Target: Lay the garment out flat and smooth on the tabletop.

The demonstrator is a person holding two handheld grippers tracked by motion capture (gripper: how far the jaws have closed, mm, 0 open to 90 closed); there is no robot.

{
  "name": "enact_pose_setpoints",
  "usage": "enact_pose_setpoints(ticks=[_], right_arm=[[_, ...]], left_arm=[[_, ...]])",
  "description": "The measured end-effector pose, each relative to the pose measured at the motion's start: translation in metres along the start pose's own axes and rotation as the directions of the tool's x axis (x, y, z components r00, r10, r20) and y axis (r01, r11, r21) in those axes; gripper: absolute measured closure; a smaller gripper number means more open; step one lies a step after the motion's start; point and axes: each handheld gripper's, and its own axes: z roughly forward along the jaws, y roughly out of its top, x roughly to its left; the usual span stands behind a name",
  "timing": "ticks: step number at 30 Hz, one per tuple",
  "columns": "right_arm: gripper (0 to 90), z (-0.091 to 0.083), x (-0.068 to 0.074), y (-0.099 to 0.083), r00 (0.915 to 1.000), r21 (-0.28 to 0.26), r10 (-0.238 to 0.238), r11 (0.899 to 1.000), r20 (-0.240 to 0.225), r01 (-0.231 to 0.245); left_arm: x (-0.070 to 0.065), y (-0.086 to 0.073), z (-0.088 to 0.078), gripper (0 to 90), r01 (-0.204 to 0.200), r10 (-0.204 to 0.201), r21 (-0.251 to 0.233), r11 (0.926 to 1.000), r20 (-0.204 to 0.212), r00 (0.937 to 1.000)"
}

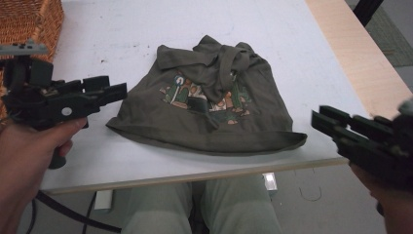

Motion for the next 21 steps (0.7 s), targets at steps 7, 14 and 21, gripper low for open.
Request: enact_pose_setpoints(ticks=[7,14,21], right_arm=[[54.1,0.076,0.006,0.027,0.9985,0.132,-0.054,0.990,-0.011,0.055],[89.3,0.096,0.005,0.022,0.9981,0.185,-0.061,0.981,-0.010,0.062],[89.9,0.083,0.002,0.018,0.9982,0.211,-0.030,0.977,-0.053,0.041]], left_arm=[[-0.022,0.042,0.067,38.8,-0.183,0.183,-0.004,0.9832,0.059,0.9814],[-0.023,0.052,0.121,33.8,-0.343,0.351,0.139,0.9289,-0.036,0.9356],[-0.008,0.051,0.110,84.5,-0.213,0.216,0.134,0.9679,-0.010,0.9763]])
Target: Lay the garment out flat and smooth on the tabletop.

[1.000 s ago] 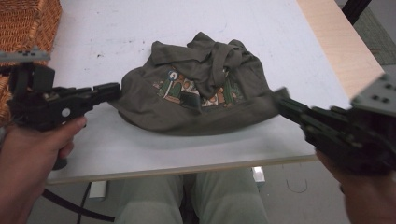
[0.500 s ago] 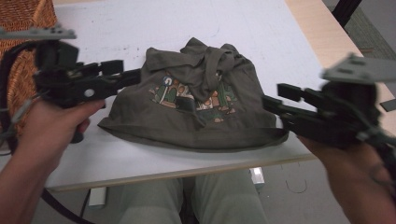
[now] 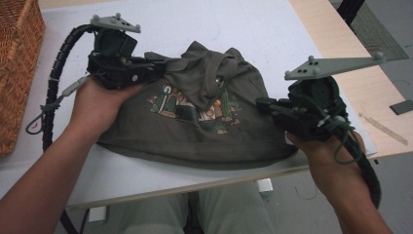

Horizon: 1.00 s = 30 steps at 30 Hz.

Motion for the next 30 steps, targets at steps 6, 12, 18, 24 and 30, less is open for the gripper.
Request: enact_pose_setpoints(ticks=[6,12,18,24,30], right_arm=[[87.2,-0.009,-0.001,0.001,0.9998,0.017,0.016,1.000,-0.007,-0.016],[50.7,0.023,-0.027,0.041,0.9994,-0.084,0.014,0.996,-0.031,-0.017],[71.8,0.073,-0.024,0.074,0.9925,-0.074,-0.072,0.995,-0.098,0.065],[83.0,0.064,-0.027,0.073,0.9951,-0.027,-0.098,0.995,0.012,0.098],[82.0,0.037,-0.029,0.064,0.9958,0.112,-0.076,0.991,0.051,0.070]], left_arm=[[0.017,-0.017,-0.039,85.1,0.209,-0.213,-0.088,0.9739,-0.033,0.9765],[0.032,-0.041,-0.072,85.1,0.308,-0.317,-0.081,0.9479,-0.133,0.9392],[0.040,-0.052,-0.085,85.1,0.355,-0.363,-0.075,0.9318,-0.154,0.9191],[0.039,-0.050,-0.084,84.6,0.366,-0.371,-0.059,0.9286,-0.096,0.9238],[0.030,-0.041,-0.069,78.8,0.363,-0.362,0.012,0.9315,-0.062,0.9300]])
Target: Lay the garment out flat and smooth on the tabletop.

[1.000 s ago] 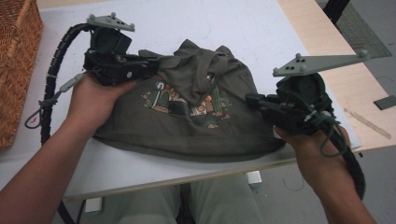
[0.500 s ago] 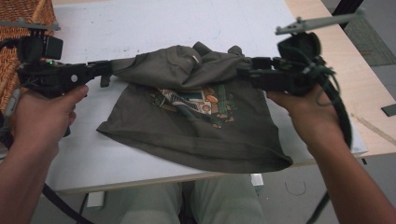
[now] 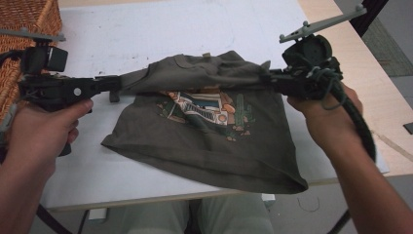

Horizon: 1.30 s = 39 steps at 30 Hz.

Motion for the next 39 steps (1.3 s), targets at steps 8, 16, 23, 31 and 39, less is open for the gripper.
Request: enact_pose_setpoints(ticks=[8,16,23,31,39], right_arm=[[58.6,-0.018,-0.036,-0.004,0.9686,-0.197,0.193,0.955,-0.157,-0.222],[56.6,0.017,-0.032,0.028,0.9619,-0.184,-0.013,0.982,-0.273,-0.039],[84.4,0.049,-0.011,0.044,0.9492,-0.015,-0.159,0.987,-0.272,0.161],[86.6,0.054,-0.056,0.067,0.9997,-0.179,0.002,0.984,-0.024,-0.006],[84.9,0.089,-0.077,0.091,0.9782,-0.202,0.038,0.979,0.204,0.004]], left_arm=[[-0.006,0.017,0.012,45.3,-0.008,0.010,-0.082,0.9966,0.019,0.9998],[-0.015,0.022,0.040,60.0,-0.133,0.129,0.026,0.9908,0.108,0.9857],[-0.005,0.025,0.035,84.9,-0.068,0.070,-0.018,0.9975,0.095,0.9930],[0.011,0.043,0.026,79.9,-0.006,-0.028,-0.255,0.9668,-0.131,0.9910],[0.005,0.035,0.019,54.2,-0.016,-0.013,-0.191,0.9814,-0.151,0.9885]])
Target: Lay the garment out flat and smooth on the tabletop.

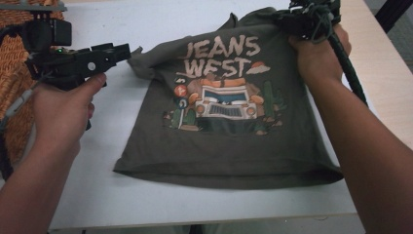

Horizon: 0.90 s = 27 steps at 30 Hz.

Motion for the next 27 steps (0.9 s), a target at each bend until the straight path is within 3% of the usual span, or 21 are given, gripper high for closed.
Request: enact_pose_setpoints(ticks=[3,5,8,10,13,14,16,18,19,20,21,22,23,24,26,27], right_arm=[[70.9,-0.004,-0.007,0.000,0.9971,-0.032,0.057,0.998,0.051,-0.055],[63.6,-0.014,-0.014,-0.001,0.9921,-0.057,0.122,0.991,0.028,-0.120],[59.1,-0.029,-0.020,-0.002,0.9890,-0.082,0.146,0.986,0.023,-0.143],[56.2,-0.055,-0.024,-0.006,0.9854,-0.108,0.168,0.979,-0.025,-0.170],[53.6,-0.069,-0.022,-0.013,0.9852,-0.072,0.159,0.984,-0.065,-0.163],[52.1,-0.081,-0.017,-0.026,0.9838,-0.037,0.145,0.988,-0.106,-0.149],[52.0,-0.085,-0.013,-0.033,0.9825,-0.013,0.139,0.990,-0.125,-0.141],[51.2,-0.091,-0.005,-0.049,0.9796,0.037,0.124,0.992,-0.158,-0.120],[51.3,-0.094,0.000,-0.058,0.9777,0.062,0.120,0.992,-0.172,-0.111],[51.3,-0.096,0.006,-0.069,0.9780,0.087,0.108,0.992,-0.178,-0.094],[51.3,-0.096,0.006,-0.069,0.9780,0.087,0.108,0.992,-0.178,-0.094],[52.1,-0.094,0.010,-0.079,0.9782,0.124,0.106,0.989,-0.178,-0.085],[53.9,-0.092,0.010,-0.083,0.9773,0.140,0.113,0.986,-0.179,-0.089],[53.9,-0.092,0.010,-0.083,0.9773,0.140,0.113,0.986,-0.179,-0.089],[68.4,-0.093,0.010,-0.085,0.9807,0.123,0.110,0.988,-0.162,-0.091],[82.2,-0.093,0.009,-0.084,0.9793,0.128,0.108,0.988,-0.171,-0.086]], left_arm=[[-0.006,-0.005,-0.007,50.6,-0.013,0.013,0.006,0.9999,0.014,0.9998],[-0.016,-0.016,-0.014,49.5,-0.040,0.038,0.041,0.9984,0.035,0.9986],[-0.021,-0.024,-0.016,48.9,-0.056,0.052,0.060,0.9966,0.060,0.9968],[-0.027,-0.031,-0.014,49.3,-0.085,0.077,0.093,0.9920,0.086,0.9934],[-0.033,-0.036,-0.006,49.3,-0.108,0.092,0.137,0.9848,0.116,0.9890],[-0.035,-0.038,-0.004,49.9,-0.114,0.097,0.144,0.9830,0.118,0.9882],[-0.038,-0.040,0.001,50.2,-0.111,0.091,0.156,0.9815,0.132,0.9871],[-0.041,-0.044,0.008,52.0,-0.133,0.105,0.188,0.9732,0.149,0.9832],[-0.043,-0.045,0.008,53.2,-0.146,0.123,0.171,0.9744,0.140,0.9825],[-0.045,-0.046,0.009,63.8,-0.155,0.131,0.173,0.9726,0.143,0.9811],[-0.047,-0.047,0.009,63.8,-0.167,0.147,0.170,0.9712,0.128,0.9809],[-0.048,-0.048,0.009,85.0,-0.189,0.172,0.169,0.9673,0.109,0.9789],[-0.046,-0.048,0.009,89.1,-0.200,0.182,0.171,0.9647,0.116,0.9764],[-0.043,-0.047,0.009,89.1,-0.176,0.155,0.178,0.9682,0.129,0.9795],[-0.039,-0.047,0.008,90.0,-0.154,0.134,0.172,0.9730,0.121,0.9836],[-0.039,-0.048,0.006,90.0,-0.156,0.143,0.161,0.9744,0.092,0.9854]])
